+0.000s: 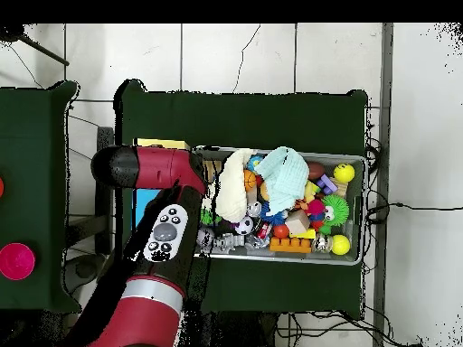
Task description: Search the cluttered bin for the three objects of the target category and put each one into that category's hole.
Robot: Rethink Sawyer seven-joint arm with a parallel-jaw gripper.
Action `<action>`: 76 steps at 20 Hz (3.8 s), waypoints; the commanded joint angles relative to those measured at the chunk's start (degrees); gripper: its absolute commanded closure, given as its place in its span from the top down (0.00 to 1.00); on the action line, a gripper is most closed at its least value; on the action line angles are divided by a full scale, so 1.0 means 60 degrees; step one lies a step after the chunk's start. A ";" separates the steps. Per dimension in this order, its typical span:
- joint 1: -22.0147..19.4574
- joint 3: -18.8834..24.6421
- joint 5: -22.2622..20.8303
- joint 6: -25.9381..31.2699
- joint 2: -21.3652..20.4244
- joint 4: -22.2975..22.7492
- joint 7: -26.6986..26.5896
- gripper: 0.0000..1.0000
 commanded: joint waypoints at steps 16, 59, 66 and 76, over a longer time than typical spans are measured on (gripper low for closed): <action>-0.0541 -0.0262 -0.0046 0.3633 -0.0777 -0.0307 0.1135 0.00; -0.2172 0.0348 -0.1281 0.3765 -0.1199 -0.1460 -0.1055 0.00; -0.2672 0.0935 -0.1295 0.3173 -0.0980 -0.1314 -0.1174 0.00; -0.2722 0.1029 -0.1528 0.3342 -0.0795 -0.1372 -0.1008 0.00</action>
